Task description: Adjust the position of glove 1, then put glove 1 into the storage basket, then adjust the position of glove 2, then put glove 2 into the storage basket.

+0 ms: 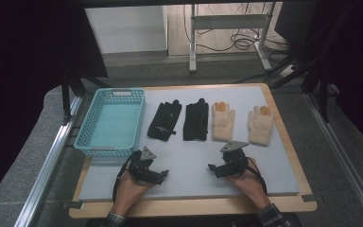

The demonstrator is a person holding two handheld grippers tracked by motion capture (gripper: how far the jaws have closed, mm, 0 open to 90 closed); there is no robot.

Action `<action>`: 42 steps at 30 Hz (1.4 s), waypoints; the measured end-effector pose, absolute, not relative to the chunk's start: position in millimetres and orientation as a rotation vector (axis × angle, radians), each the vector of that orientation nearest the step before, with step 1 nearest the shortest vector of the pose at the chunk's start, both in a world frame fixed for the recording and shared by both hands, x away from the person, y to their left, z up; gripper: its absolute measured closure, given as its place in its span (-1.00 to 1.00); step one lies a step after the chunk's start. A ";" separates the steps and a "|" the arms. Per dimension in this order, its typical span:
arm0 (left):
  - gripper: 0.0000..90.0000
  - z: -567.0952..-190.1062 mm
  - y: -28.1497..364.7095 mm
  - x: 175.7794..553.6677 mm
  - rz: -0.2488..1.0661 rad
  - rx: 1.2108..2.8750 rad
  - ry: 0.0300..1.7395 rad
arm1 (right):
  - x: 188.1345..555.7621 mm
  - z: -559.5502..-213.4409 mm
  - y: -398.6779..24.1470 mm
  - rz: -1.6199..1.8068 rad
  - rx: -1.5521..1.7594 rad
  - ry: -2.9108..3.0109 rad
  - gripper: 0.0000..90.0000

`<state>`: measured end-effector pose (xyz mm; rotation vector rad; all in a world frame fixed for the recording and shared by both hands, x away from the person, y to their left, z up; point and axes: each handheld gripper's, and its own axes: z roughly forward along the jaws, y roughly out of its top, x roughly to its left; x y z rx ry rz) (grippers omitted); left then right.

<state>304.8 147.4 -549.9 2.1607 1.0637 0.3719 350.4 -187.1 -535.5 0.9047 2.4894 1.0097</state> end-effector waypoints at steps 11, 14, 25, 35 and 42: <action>-0.95 -550.1 147.6 304.1 0.376 2.156 1.065 | 350.2 -535.8 -186.9 1.010 0.903 2.487 -0.79; -0.94 -550.1 147.6 304.0 0.377 2.155 1.065 | 350.3 -535.8 -187.0 1.011 0.903 2.488 -0.79; -0.94 -550.1 147.6 303.8 0.378 2.154 1.066 | 350.3 -535.4 -187.2 1.014 0.905 2.491 -0.78; -0.94 -550.1 147.8 304.0 0.379 2.155 1.064 | 352.0 -533.2 -188.6 1.021 0.936 2.485 -0.68; -0.94 -550.1 147.8 303.9 0.381 2.154 1.063 | 361.0 -526.6 -186.6 1.037 0.956 2.497 -0.57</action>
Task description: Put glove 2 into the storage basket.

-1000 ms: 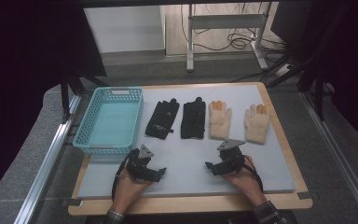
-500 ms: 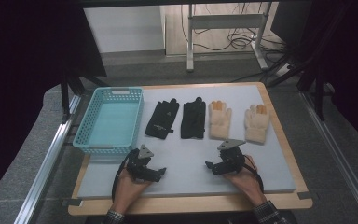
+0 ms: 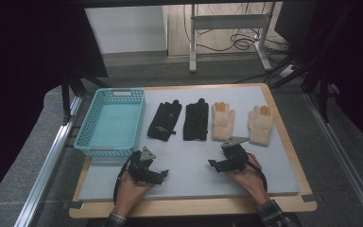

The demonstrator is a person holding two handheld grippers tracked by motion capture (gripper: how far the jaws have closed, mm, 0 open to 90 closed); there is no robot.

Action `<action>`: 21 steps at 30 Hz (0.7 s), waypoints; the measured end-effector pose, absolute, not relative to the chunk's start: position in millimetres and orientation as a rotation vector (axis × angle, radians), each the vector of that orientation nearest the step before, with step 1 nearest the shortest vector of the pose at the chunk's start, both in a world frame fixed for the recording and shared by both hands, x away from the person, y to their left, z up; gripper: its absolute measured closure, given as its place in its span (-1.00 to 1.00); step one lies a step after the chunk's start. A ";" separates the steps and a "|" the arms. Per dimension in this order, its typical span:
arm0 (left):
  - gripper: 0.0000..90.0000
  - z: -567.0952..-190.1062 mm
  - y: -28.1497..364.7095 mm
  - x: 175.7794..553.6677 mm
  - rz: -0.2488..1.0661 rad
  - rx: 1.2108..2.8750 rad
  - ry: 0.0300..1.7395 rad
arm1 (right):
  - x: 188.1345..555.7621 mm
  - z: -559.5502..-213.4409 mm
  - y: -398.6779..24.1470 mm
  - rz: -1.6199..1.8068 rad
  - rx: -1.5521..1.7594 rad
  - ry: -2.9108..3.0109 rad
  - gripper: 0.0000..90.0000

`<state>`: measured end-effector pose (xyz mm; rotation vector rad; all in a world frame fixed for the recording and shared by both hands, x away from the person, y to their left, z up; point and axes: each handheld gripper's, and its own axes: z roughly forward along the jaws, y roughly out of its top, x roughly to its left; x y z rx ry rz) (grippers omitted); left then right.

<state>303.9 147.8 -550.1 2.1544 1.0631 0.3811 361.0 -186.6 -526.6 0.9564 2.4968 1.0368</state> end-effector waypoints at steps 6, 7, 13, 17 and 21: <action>-0.94 -550.1 147.9 303.8 0.381 2.154 1.063 | 374.8 -509.0 -180.0 1.047 0.939 2.477 -0.51; -0.94 -550.1 147.9 303.8 0.381 2.154 1.063 | 377.8 -506.1 -179.4 1.057 0.941 2.477 -0.48; -0.94 -550.1 147.9 303.8 0.381 2.155 1.063 | 396.5 -494.3 -177.9 1.109 0.953 2.459 -0.35; -0.94 -549.9 148.2 303.9 0.381 2.160 1.060 | 416.1 -488.7 -171.8 1.098 0.958 2.450 -0.24; -0.94 -549.9 148.2 303.9 0.381 2.160 1.060 | 428.5 -488.0 -166.7 1.082 0.972 2.452 -0.21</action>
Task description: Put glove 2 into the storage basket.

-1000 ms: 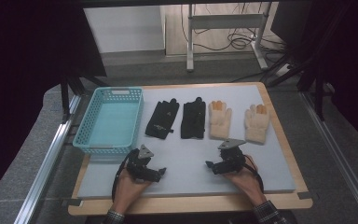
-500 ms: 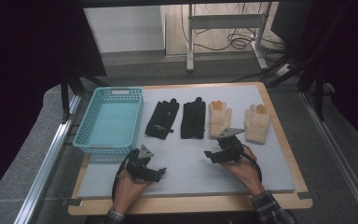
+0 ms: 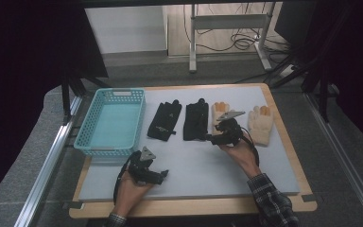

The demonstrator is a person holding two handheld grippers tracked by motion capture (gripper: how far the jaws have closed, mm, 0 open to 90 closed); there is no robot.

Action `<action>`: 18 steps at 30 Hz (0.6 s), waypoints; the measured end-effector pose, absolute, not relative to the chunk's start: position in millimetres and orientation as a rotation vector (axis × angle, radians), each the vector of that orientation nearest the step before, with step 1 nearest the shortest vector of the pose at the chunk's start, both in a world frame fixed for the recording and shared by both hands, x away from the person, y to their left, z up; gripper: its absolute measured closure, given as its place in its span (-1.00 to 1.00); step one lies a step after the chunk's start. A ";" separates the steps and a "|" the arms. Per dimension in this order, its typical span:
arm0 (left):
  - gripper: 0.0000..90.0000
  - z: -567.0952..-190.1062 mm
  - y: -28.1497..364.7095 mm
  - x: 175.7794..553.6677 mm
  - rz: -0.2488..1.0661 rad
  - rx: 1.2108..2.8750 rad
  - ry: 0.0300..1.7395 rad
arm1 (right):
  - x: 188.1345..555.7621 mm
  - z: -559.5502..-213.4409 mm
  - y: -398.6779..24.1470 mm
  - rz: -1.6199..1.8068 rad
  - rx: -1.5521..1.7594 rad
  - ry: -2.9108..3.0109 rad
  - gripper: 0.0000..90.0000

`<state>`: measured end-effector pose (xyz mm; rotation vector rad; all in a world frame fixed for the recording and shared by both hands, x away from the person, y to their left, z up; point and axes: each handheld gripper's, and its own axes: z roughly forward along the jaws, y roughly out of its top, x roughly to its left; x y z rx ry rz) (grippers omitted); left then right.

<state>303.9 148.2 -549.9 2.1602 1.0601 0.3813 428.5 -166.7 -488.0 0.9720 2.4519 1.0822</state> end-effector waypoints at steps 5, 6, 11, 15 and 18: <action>-0.94 -549.9 148.2 303.9 0.381 2.160 1.060 | 454.1 -489.6 -157.5 1.049 1.006 2.439 -0.11; -0.94 -549.9 148.2 303.9 0.381 2.160 1.060 | 454.1 -489.6 -157.5 1.049 1.006 2.439 -0.11; -0.94 -549.9 148.2 303.9 0.381 2.160 1.060 | 477.2 -492.8 -149.6 1.038 1.035 2.419 0.05; -0.94 -549.8 148.4 304.0 0.381 2.163 1.058 | 486.2 -493.7 -146.5 1.037 1.065 2.418 0.04; -0.94 -549.9 148.3 304.0 0.380 2.160 1.060 | 496.1 -496.7 -143.5 1.030 1.082 2.395 -0.04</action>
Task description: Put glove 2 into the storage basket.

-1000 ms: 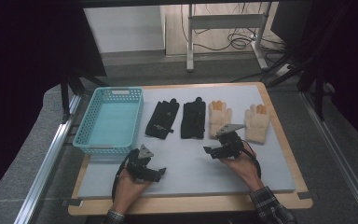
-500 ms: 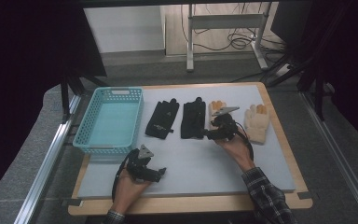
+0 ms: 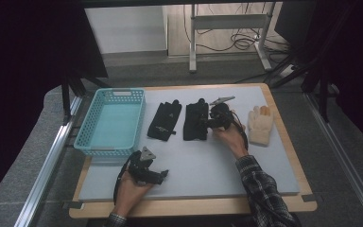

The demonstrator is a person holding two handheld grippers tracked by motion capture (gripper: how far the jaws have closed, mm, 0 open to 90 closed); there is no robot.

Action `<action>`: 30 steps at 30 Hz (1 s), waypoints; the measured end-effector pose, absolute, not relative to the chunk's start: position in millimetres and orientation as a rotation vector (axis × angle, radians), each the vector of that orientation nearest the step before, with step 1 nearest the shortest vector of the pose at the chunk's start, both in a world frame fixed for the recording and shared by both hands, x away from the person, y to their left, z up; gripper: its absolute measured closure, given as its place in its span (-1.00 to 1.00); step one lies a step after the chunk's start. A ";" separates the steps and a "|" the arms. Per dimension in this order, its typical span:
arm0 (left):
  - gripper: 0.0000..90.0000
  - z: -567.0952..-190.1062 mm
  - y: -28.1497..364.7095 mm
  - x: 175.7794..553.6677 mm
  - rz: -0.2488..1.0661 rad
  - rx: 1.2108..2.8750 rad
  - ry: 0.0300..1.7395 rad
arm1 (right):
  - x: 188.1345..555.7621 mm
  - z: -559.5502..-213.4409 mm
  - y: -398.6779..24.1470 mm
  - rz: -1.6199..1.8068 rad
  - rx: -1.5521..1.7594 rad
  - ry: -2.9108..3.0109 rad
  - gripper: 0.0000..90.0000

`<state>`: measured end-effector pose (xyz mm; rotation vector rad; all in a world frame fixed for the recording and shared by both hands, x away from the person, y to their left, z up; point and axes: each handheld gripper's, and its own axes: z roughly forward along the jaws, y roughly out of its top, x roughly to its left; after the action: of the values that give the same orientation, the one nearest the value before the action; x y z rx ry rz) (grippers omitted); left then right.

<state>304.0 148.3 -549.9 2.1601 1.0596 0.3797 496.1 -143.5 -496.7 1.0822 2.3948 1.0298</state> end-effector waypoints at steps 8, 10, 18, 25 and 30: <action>-0.94 -549.9 148.6 304.2 0.381 2.164 1.058 | 515.3 -506.8 -127.0 0.977 1.109 2.380 -0.26; -0.94 -550.0 148.3 304.1 0.379 2.159 1.060 | 518.6 -510.6 -120.8 0.946 1.103 2.383 -0.27; -0.94 -550.0 148.3 304.1 0.379 2.159 1.060 | 522.1 -520.0 -109.5 0.919 1.132 2.422 0.32; -0.94 -550.0 148.2 304.1 0.379 2.159 1.060 | 520.0 -519.9 -110.7 0.993 1.172 2.458 0.83; -0.94 -550.2 148.2 304.0 0.380 2.156 1.060 | 513.5 -506.7 -109.3 0.978 1.143 2.450 0.83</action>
<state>304.0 148.2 -550.2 2.1563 1.0604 0.3800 513.5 -109.3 -506.7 1.1426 2.4500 0.9783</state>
